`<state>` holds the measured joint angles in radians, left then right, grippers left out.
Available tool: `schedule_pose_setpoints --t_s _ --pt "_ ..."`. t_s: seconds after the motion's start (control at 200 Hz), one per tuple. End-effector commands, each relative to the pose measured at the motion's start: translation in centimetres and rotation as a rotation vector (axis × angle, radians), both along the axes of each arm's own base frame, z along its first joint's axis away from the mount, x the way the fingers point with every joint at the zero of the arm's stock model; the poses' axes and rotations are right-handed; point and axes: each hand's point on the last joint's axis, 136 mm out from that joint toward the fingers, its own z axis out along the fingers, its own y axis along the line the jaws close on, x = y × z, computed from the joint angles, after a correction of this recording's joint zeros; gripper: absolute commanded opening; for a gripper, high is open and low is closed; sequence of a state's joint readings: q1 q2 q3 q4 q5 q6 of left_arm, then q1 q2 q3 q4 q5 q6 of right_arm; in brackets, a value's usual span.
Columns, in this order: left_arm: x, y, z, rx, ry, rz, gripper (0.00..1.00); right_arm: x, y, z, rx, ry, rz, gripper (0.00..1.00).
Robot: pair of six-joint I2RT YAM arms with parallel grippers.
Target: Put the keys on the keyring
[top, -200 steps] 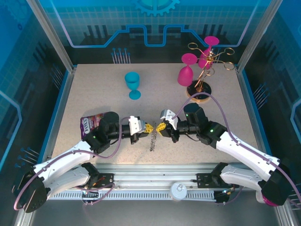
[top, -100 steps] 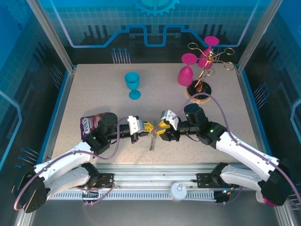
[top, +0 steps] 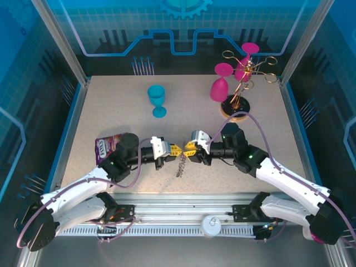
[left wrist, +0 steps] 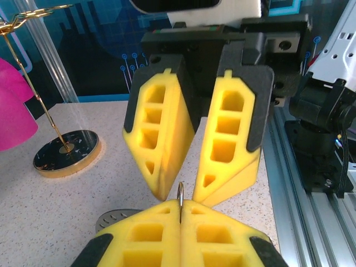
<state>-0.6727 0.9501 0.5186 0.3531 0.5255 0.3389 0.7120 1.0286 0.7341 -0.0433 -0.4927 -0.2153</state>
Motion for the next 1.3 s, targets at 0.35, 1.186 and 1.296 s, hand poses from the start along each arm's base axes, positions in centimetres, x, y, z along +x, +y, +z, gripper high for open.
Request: schedule_pose_setpoints --t_s 0.35,1.186,1.296 --pt "-0.2 -0.1 0.5 -0.003 -0.024 0.000 0.10 -0.4 0.4 1.1 0.009 -0.036 0.064 0.00" --pt "0.1 -0.1 -0.8 0.180 0.024 -0.020 0.09 -0.7 2.3 1.0 -0.332 -0.147 0.124 0.00" --pt "-0.1 -0.1 -0.7 0.179 0.018 -0.027 0.00 -0.6 2.1 1.5 -0.293 -0.147 0.096 0.00"
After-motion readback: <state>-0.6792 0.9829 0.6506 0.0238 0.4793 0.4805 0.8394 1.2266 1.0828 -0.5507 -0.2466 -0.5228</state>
